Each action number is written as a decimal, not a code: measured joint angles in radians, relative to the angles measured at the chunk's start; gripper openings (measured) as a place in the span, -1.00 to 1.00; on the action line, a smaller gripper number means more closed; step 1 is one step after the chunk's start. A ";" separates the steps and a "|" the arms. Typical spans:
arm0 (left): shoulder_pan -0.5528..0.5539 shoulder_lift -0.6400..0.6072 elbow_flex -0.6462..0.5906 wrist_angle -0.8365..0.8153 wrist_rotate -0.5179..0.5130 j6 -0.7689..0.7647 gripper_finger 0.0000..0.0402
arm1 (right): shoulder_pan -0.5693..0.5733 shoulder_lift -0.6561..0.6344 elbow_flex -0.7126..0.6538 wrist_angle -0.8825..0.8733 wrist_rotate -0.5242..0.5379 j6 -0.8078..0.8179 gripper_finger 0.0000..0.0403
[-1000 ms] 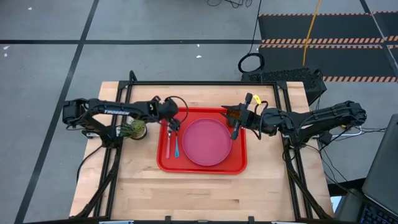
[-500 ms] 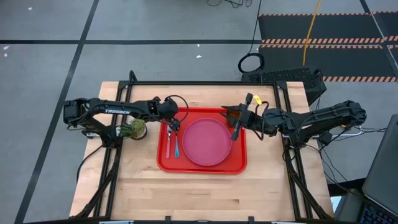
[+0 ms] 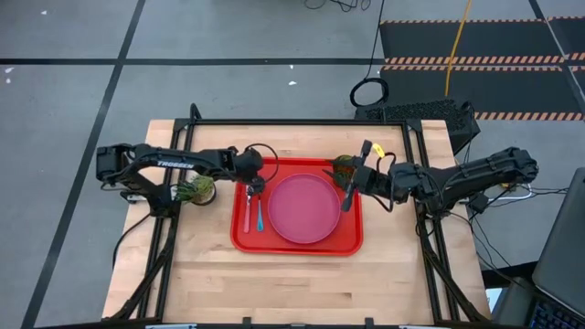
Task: Pick and place plate/cup/fork/spoon on tray
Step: Adjust the silverware on the red tray
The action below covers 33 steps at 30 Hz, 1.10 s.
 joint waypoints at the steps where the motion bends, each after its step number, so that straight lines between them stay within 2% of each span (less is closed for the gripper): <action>1: -0.001 0.014 0.002 0.011 -0.002 0.001 -0.76 | 0.000 0.000 0.000 0.001 0.000 0.000 -0.48; 6: -0.002 0.051 0.001 0.022 -0.056 0.001 -0.76 | 0.004 0.000 0.000 0.002 0.001 0.000 -0.48; 19: -0.021 0.075 -0.001 0.035 -0.032 -0.005 -0.76 | 0.005 0.000 0.000 -0.002 0.026 -0.003 -0.48; 33: -0.042 0.084 0.000 0.041 -0.053 -0.007 -0.76 | 0.010 0.000 0.000 -0.003 0.026 -0.003 -0.48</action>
